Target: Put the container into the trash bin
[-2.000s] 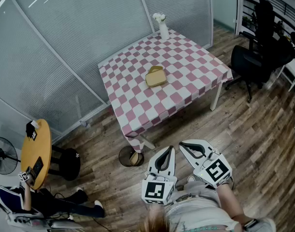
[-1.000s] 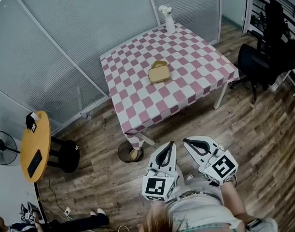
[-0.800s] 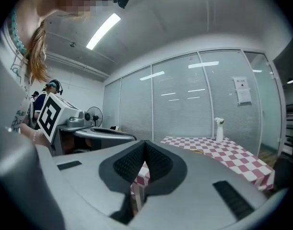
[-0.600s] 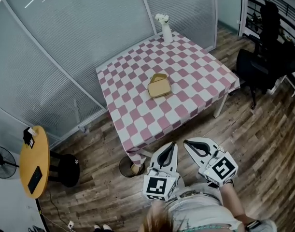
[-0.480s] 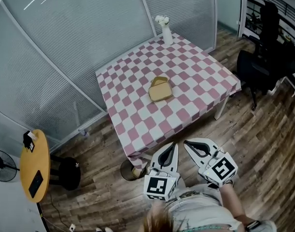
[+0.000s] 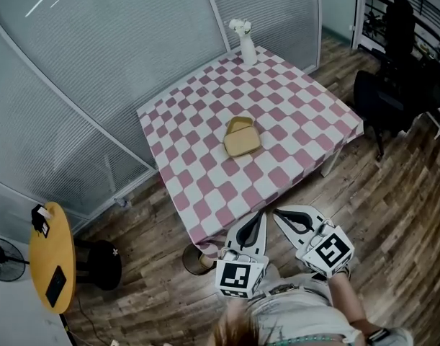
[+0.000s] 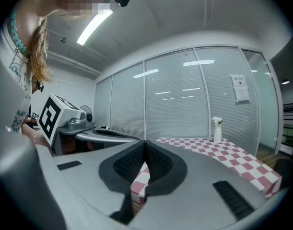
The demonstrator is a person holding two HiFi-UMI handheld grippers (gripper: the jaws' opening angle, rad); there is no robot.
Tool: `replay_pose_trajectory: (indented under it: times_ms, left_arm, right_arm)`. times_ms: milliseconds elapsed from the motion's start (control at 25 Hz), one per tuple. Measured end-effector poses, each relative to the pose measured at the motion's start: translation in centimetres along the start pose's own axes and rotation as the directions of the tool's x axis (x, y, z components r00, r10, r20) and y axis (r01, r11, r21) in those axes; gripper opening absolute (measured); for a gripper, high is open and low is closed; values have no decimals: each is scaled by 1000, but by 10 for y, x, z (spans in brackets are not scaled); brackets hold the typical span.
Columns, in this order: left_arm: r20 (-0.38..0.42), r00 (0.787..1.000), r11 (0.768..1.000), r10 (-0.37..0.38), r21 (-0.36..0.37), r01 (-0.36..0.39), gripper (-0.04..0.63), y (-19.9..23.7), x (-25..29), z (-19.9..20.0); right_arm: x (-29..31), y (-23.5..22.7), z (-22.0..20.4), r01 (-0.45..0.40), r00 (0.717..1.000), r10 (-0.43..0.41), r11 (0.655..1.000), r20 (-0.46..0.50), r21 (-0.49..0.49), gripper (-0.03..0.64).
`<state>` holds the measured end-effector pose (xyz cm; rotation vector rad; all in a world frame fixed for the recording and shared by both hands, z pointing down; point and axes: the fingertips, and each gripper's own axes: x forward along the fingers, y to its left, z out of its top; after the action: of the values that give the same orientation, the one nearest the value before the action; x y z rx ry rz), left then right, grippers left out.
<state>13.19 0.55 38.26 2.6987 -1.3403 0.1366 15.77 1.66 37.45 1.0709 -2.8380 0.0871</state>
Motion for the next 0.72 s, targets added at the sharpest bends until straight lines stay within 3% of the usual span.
replay_pose_trajectory:
  times_ms: [720]
  left_arm:
    - [-10, 1000, 1000, -26, -6, 25, 6, 68, 0, -9]
  right_arm:
    - [68, -1, -2, 33, 999, -33, 999, 16, -15, -6]
